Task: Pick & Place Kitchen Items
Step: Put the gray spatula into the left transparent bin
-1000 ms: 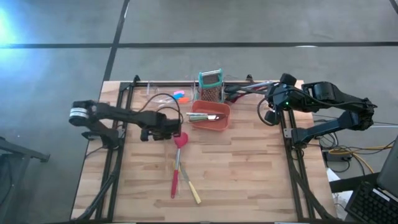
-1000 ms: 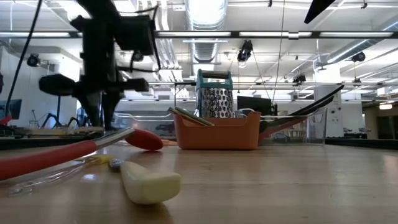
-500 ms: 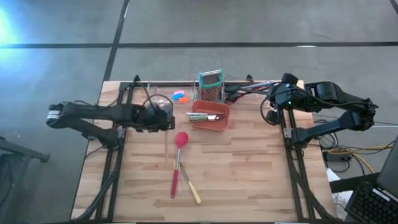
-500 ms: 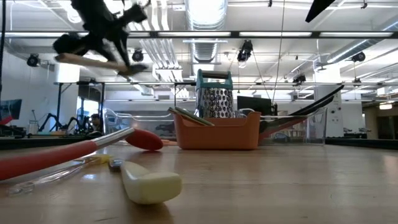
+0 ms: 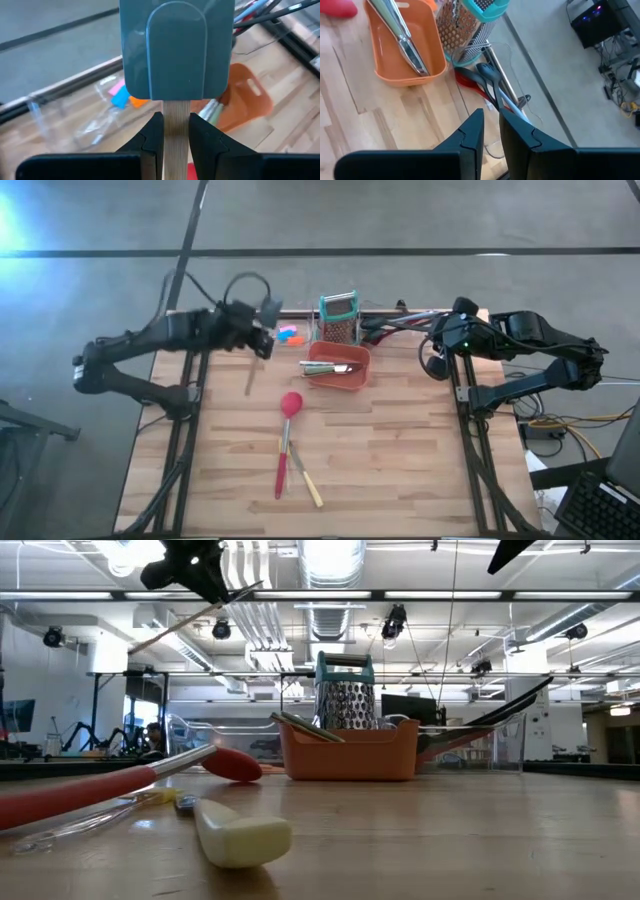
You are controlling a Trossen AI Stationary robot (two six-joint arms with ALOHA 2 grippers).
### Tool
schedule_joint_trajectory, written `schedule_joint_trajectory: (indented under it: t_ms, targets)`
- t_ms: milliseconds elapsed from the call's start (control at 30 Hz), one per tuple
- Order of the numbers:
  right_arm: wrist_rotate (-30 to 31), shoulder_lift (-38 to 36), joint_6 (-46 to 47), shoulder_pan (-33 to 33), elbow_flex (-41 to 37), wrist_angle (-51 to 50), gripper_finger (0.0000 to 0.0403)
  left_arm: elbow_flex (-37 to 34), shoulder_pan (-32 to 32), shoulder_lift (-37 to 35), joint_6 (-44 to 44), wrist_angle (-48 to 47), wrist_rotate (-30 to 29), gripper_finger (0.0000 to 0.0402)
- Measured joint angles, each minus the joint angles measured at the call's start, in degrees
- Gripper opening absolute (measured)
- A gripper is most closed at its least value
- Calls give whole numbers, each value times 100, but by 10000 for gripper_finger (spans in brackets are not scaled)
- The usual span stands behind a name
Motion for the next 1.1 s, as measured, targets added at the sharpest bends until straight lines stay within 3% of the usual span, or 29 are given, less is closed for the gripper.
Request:
schedule_joint_trajectory:
  t_ms: [200,367,733,1100]
  targets:
    - [0,0,435,0,0,24,52,924,1381,382,1229,-960,1141,67]
    - [0,2,518,0,-2,287,56,1643,2142,1023,2393,-1620,1908,67]
    - [8,2,658,0,-2,822,61,2954,2663,2797,4445,-2929,1970,67]
    - [300,2,902,-2,-4,896,61,3729,2841,4184,5437,-3201,1968,67]
